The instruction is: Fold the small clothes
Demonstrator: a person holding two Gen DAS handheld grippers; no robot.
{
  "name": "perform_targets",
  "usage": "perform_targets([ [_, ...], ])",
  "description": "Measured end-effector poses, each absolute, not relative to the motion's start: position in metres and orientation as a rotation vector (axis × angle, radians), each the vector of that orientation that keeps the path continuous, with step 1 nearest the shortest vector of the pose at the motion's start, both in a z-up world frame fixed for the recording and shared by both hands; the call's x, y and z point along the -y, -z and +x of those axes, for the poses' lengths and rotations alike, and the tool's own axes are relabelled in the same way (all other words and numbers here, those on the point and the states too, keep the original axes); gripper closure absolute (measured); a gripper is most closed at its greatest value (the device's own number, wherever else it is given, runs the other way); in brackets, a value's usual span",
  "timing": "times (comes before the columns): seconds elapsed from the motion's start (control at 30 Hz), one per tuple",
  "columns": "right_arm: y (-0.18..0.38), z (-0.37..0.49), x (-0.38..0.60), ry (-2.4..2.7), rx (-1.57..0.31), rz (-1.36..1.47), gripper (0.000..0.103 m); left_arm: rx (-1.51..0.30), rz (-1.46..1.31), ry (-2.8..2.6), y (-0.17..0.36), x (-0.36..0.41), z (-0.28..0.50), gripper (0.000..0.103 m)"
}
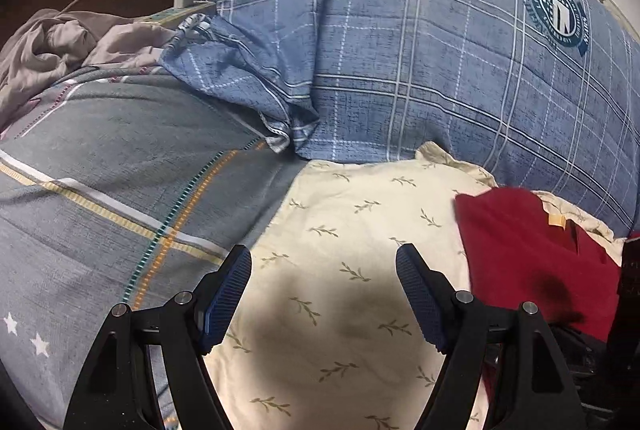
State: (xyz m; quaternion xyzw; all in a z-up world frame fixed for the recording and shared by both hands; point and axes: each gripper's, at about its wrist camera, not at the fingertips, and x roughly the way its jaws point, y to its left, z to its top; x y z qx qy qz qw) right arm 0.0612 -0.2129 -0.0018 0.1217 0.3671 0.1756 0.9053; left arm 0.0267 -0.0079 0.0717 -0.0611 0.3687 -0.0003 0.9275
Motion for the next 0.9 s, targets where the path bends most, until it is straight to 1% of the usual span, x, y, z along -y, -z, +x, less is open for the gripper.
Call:
perform_targets([
  [0.1,-0.004,0.061,0.192,-0.397,-0.741,0.204,0.041,-0.727,-0.132,-0.019,-0.076,0.002,0.025,0.028],
  [0.23,0.012,0.071,0.207,-0.413,-0.802,0.357,0.040,-0.737,-0.135,-0.051,-0.072,0.001,0.027,0.028],
  [0.47,-0.008,0.017,0.229,-0.450,-0.816,0.342,0.038,-0.738,-0.100,0.033,-0.071,0.023,0.026,0.028],
  [0.57,-0.026,-0.019,0.263,-0.346,-0.762,0.263,0.038,-0.744,-0.114,0.118,-0.072,0.037,0.021,0.028],
  [0.67,-0.044,-0.045,0.317,-0.108,-0.700,0.180,0.038,-0.757,-0.129,0.192,-0.071,0.049,0.017,0.028],
  [0.73,-0.047,-0.046,0.356,0.017,-0.712,0.204,0.040,-0.768,-0.112,0.221,-0.070,0.060,0.015,0.028],
  [0.77,-0.047,-0.046,0.370,0.057,-0.715,0.220,0.045,-0.771,-0.099,0.229,-0.068,0.066,0.014,0.028],
  [0.8,-0.046,-0.044,0.389,0.118,-0.722,0.232,0.046,-0.774,-0.080,0.237,-0.067,0.072,0.013,0.028],
  [0.9,-0.037,-0.038,0.428,0.269,-0.759,0.207,0.047,-0.790,-0.036,0.239,-0.059,0.090,0.016,0.028],
])
